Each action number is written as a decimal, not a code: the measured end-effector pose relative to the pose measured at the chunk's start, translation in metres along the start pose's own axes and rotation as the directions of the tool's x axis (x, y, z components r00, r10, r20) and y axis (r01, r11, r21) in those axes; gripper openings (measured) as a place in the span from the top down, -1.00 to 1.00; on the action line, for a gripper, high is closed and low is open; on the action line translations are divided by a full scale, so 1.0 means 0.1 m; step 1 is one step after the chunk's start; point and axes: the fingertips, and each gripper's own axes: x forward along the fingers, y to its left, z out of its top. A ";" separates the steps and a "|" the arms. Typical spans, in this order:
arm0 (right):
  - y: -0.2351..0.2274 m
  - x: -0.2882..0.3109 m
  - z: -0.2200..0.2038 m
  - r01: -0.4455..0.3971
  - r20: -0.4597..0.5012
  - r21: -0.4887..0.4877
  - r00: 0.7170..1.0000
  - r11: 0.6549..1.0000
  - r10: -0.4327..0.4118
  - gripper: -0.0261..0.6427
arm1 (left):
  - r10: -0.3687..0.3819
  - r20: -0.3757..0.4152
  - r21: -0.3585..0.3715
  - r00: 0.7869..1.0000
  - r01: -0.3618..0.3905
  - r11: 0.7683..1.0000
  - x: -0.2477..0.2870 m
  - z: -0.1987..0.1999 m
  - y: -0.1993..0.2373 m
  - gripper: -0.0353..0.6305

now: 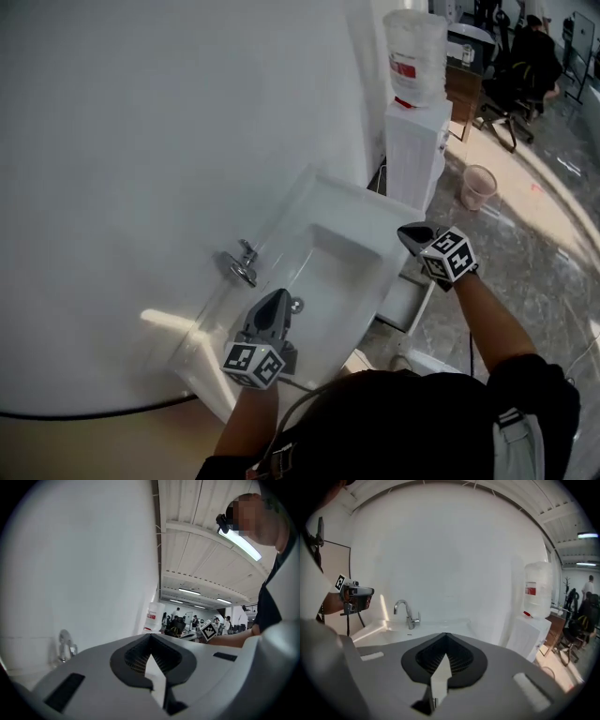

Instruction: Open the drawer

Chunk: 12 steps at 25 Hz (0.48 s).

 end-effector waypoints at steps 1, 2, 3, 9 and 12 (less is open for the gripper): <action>0.11 0.10 0.15 -0.027 0.005 -0.026 1.000 0.999 0.027 0.92 | 0.041 0.016 0.002 0.999 -0.041 0.999 -0.19 0.08 0.12 0.89; 0.23 0.21 0.29 -0.055 0.010 -0.055 0.998 0.997 0.056 0.92 | 0.081 0.034 0.007 0.996 -0.081 0.997 -0.38 0.16 0.22 0.89; 0.36 0.32 0.43 -0.083 0.013 -0.081 0.996 0.993 0.084 0.92 | 0.120 0.054 0.010 0.991 -0.121 0.993 -0.58 0.23 0.32 0.89; 1.28 0.83 0.97 -0.241 0.017 -0.178 0.969 0.954 0.247 0.92 | 0.342 0.159 -0.037 0.926 -0.340 0.940 -1.76 0.39 0.78 0.89; 1.84 1.06 1.18 -0.331 0.022 -0.199 0.939 0.922 0.342 0.92 | 0.444 0.190 -0.058 0.876 -0.442 0.895 -2.34 0.40 0.91 0.89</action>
